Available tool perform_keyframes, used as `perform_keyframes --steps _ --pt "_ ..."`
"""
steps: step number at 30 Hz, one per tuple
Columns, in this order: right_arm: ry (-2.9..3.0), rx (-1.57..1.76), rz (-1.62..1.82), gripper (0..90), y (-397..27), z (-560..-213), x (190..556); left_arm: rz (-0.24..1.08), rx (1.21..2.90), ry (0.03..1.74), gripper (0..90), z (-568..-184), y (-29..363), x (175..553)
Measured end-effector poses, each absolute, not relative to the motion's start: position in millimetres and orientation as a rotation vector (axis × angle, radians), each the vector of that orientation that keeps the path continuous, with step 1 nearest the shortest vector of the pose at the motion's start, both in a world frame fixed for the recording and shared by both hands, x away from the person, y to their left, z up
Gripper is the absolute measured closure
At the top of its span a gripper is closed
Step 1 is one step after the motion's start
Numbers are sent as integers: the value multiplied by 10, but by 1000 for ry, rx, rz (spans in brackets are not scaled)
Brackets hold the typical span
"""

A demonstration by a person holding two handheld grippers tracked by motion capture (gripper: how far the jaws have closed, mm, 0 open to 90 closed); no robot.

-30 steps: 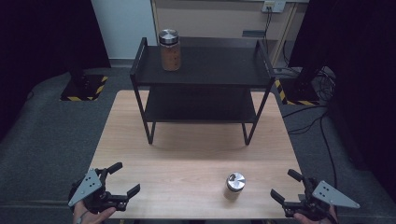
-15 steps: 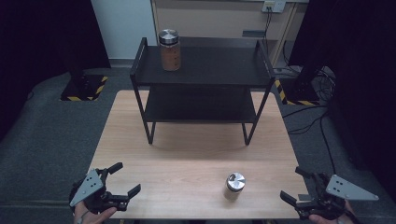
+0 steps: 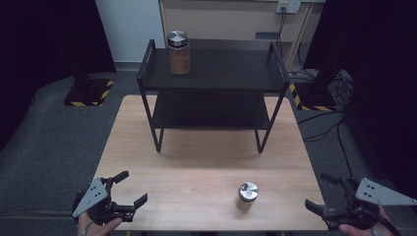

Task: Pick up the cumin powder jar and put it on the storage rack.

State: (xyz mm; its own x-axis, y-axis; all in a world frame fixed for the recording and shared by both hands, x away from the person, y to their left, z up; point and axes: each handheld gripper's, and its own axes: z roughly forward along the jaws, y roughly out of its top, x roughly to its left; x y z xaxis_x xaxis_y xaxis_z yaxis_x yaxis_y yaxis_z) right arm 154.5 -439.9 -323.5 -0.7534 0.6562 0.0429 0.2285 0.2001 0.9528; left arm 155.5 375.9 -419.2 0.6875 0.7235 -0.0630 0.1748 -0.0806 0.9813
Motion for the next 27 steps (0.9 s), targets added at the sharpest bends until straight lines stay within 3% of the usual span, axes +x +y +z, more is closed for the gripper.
perform_keyframes --steps 27 --pt "2246 754 1494 17 -4123 -3159 1782 543 1622 755 0 -4195 3757 1549"
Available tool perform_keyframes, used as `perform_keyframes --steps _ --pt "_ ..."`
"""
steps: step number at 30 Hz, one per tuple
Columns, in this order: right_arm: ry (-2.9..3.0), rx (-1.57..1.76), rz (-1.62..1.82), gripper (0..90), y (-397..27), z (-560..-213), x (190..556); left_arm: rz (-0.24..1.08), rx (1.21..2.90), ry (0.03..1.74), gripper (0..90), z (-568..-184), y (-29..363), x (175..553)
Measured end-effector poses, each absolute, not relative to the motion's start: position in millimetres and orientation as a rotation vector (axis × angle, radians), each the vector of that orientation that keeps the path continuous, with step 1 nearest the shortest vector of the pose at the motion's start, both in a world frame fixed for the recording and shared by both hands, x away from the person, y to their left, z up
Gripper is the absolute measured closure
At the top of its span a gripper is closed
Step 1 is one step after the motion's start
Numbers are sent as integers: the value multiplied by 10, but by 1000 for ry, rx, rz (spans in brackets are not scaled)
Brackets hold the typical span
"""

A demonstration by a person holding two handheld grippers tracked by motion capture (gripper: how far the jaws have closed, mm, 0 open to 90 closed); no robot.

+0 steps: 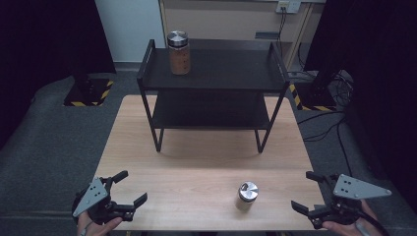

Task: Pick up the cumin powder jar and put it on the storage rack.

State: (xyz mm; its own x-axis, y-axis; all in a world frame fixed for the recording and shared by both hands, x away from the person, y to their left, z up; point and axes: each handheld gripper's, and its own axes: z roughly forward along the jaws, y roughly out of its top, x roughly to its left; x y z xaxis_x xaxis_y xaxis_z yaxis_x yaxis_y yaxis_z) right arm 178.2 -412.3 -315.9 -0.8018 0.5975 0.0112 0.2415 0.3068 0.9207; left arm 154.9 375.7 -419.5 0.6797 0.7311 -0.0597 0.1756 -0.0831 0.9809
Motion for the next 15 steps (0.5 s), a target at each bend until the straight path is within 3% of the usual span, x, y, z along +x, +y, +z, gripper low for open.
perform_keyframes --steps 15 --pt "2340 710 1470 25 -3836 -3220 2042 539 1625 755 0 -4193 3762 1554"
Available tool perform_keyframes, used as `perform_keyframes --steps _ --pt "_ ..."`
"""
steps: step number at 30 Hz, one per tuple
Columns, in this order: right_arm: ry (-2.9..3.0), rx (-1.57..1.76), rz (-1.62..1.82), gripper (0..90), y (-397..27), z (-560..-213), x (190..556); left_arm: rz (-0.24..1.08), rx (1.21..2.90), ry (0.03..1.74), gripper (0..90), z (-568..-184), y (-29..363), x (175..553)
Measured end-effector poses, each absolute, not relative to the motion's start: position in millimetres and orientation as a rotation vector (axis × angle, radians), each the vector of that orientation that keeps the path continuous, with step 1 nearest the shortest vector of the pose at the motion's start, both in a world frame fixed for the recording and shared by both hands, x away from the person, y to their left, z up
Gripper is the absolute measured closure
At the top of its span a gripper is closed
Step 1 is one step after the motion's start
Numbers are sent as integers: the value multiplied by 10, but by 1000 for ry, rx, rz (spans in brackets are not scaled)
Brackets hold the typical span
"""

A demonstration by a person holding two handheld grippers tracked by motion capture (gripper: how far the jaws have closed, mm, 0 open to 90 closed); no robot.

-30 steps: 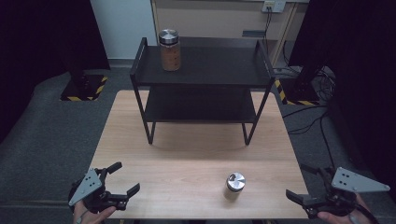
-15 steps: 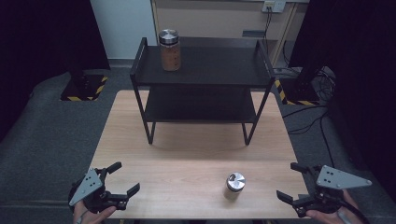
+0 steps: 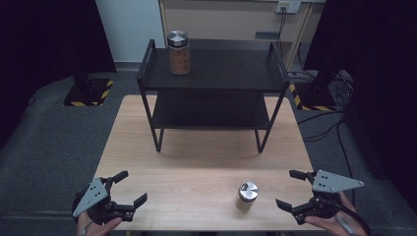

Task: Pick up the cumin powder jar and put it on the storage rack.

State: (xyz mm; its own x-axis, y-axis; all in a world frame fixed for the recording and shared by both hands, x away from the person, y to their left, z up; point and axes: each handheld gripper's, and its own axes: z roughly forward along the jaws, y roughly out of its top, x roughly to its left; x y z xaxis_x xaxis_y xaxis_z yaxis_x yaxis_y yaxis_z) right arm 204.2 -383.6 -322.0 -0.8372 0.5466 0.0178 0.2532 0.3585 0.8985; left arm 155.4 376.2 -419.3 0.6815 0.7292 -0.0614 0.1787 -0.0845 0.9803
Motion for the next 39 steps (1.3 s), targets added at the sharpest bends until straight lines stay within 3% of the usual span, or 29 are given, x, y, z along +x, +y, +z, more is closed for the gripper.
perform_keyframes --steps 39 --pt "2532 692 1377 63 -3220 -3693 2565 537 1631 753 0 -4185 3766 1553"
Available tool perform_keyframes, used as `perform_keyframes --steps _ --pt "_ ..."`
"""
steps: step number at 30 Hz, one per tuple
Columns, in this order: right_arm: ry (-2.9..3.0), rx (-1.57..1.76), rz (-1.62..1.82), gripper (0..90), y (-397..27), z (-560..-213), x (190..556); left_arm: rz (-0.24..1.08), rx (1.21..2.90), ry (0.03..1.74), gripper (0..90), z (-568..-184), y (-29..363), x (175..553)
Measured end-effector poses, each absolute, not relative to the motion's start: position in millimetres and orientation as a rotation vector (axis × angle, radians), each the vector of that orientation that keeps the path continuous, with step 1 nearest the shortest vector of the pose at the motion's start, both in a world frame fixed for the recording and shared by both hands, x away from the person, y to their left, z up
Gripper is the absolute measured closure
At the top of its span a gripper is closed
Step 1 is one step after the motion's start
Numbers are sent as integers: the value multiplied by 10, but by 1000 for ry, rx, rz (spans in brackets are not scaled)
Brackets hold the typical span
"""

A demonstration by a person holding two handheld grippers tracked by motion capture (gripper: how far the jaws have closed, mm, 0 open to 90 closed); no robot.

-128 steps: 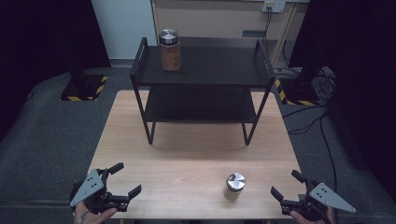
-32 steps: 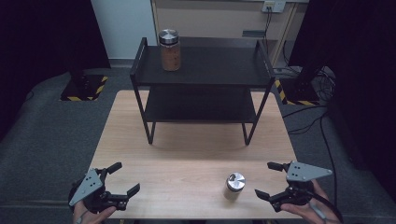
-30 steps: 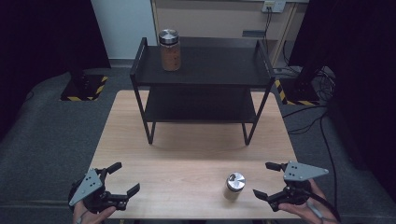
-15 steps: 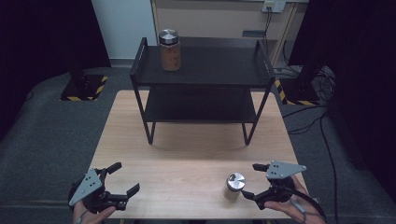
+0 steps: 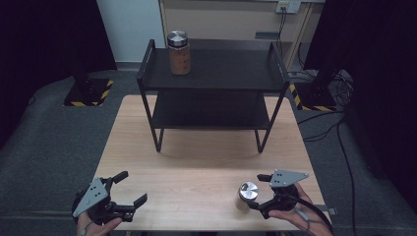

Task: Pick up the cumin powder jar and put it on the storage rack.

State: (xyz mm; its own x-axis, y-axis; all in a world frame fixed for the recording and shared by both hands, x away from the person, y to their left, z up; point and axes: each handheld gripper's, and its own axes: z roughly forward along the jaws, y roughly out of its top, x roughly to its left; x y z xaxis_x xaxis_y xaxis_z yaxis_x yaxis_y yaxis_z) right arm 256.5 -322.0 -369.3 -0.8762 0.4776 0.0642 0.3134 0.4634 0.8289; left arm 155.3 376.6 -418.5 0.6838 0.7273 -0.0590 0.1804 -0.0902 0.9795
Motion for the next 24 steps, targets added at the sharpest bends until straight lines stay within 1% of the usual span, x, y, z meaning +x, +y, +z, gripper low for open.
perform_keyframes --steps 8,14,15,19,24 --pt "2545 684 1375 94 -3154 -3829 2635 536 1637 751 0 -4182 3761 1557" --pt "2548 665 1384 150 -3113 -3917 2664 538 1638 750 0 -4182 3760 1557" --pt "2543 663 1382 175 -3108 -3927 2658 538 1639 750 0 -4182 3759 1557" --pt "2522 646 1405 340 -3147 -3973 2641 538 1640 749 0 -4181 3756 1557" --pt "2489 631 1409 353 -3161 -3992 2587 538 1642 749 0 -4181 3751 1559"
